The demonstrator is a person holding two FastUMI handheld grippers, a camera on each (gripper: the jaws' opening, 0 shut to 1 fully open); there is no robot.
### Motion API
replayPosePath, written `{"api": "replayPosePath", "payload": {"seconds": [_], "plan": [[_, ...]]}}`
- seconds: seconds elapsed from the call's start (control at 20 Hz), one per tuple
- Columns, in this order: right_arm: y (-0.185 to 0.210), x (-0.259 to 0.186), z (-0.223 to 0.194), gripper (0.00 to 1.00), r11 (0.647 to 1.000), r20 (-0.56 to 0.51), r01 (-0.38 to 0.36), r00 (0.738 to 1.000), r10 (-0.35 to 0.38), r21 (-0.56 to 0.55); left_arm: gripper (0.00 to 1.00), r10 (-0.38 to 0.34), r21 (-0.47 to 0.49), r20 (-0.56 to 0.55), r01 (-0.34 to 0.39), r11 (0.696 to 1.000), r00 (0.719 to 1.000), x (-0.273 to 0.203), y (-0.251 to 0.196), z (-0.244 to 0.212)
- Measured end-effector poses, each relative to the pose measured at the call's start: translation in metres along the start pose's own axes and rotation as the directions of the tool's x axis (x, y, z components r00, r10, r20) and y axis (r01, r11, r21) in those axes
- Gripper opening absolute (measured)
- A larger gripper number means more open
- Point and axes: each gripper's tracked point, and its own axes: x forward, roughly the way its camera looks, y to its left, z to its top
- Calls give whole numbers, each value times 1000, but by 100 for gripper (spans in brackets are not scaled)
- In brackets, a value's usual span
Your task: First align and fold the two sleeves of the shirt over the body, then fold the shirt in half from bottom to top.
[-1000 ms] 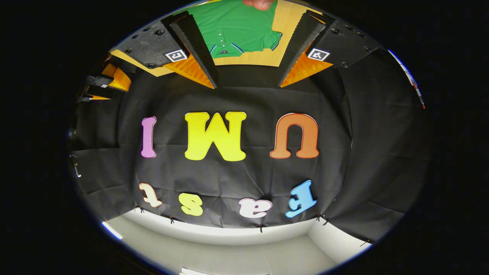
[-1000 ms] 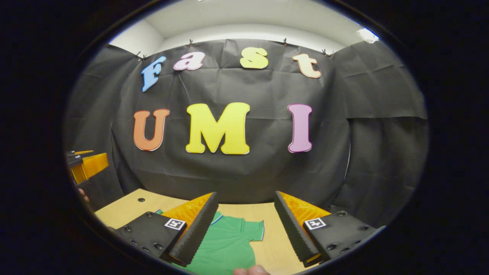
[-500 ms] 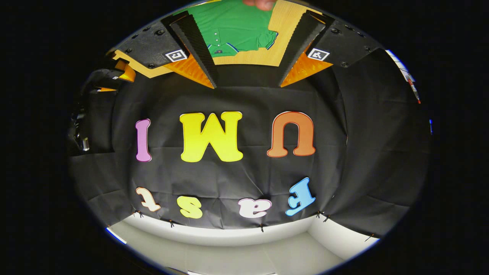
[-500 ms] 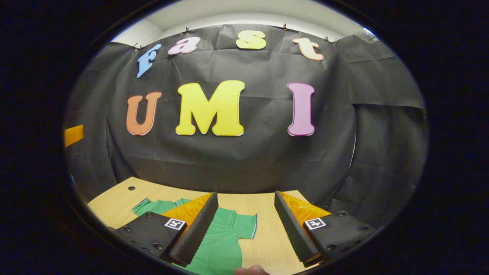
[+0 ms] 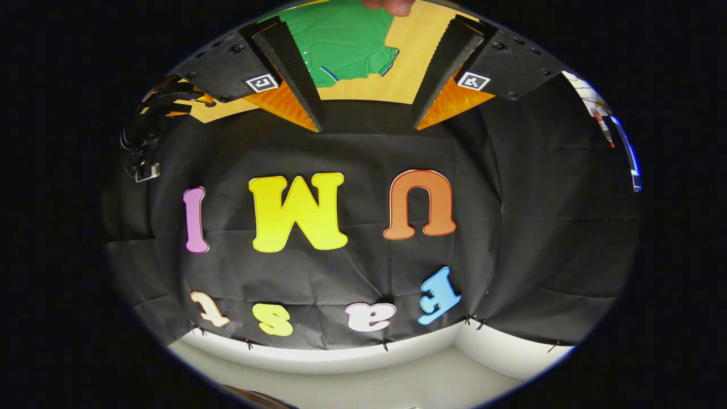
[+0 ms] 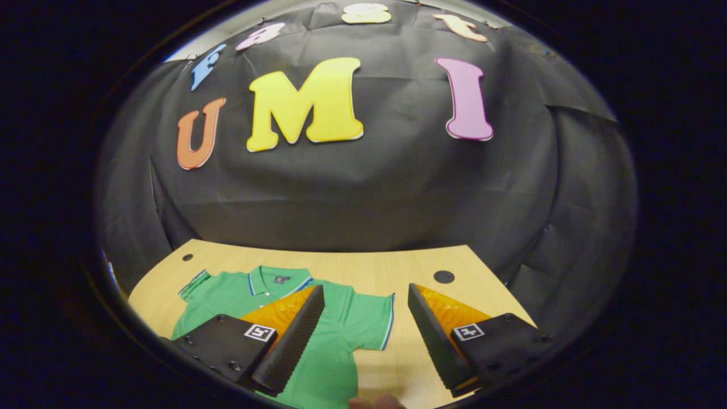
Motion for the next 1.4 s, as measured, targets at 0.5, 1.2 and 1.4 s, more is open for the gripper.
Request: {"api": "replayPosePath", "payload": {"seconds": [0.5,1.2,1.4], "plan": [[-24,98,-46,96,997,-86,11,996,-18,-77,98,39,8,-70,-39,999,997,7,-3,-23],[-50,172,-106,87,1000,-241,26,970,-23,7,99,45,39,-154,-40,998,987,16,-15,-63],[-53,171,-110,43,999,-257,52,965,-52,-6,99,50,51,-162,-42,998,986,17,-14,-64]]}}
